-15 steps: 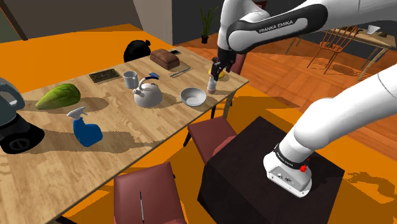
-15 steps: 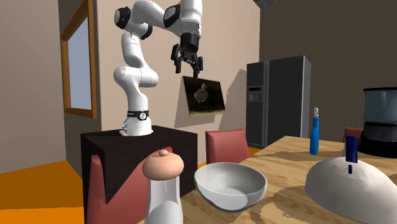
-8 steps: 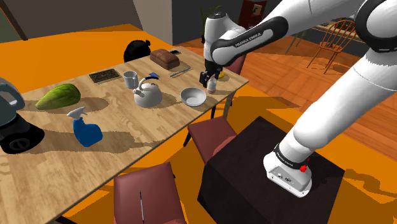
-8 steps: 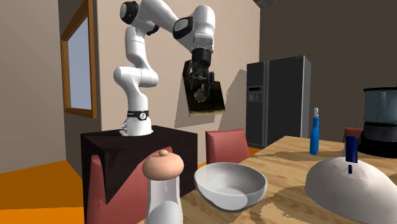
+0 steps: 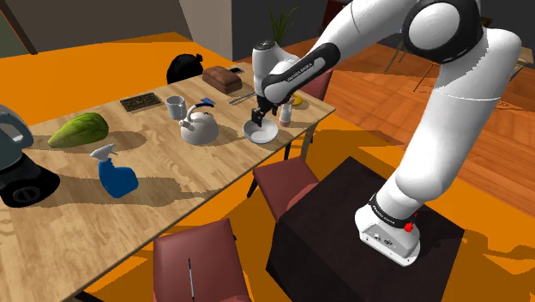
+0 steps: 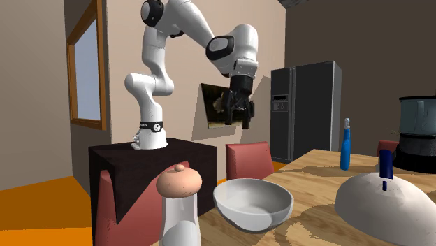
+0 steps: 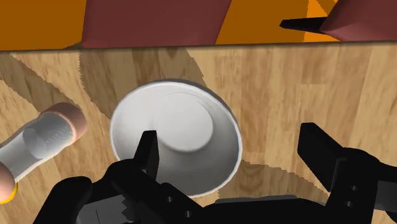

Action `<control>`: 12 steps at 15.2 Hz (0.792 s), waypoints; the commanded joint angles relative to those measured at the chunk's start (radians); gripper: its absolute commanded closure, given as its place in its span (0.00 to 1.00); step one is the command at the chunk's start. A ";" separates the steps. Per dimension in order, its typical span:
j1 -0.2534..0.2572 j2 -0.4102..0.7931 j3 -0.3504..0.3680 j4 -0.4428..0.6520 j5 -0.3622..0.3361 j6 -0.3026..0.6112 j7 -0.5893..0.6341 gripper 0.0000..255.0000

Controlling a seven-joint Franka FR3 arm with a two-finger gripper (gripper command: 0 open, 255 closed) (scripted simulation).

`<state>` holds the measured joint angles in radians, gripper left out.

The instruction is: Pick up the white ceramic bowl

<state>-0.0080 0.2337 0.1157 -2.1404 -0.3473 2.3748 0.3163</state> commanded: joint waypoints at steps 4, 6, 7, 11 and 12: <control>0.023 0.194 -0.020 0.152 -0.052 0.023 0.043 0.00; 0.034 0.275 -0.028 0.226 -0.066 0.024 0.054 0.00; 0.040 0.316 -0.033 0.264 -0.072 0.023 0.058 0.00; 0.061 0.482 -0.048 0.435 -0.085 0.008 0.064 0.00; 0.064 0.503 -0.050 0.459 -0.085 0.005 0.064 0.00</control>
<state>0.0520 0.7075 0.0688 -1.7097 -0.4292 2.3798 0.3785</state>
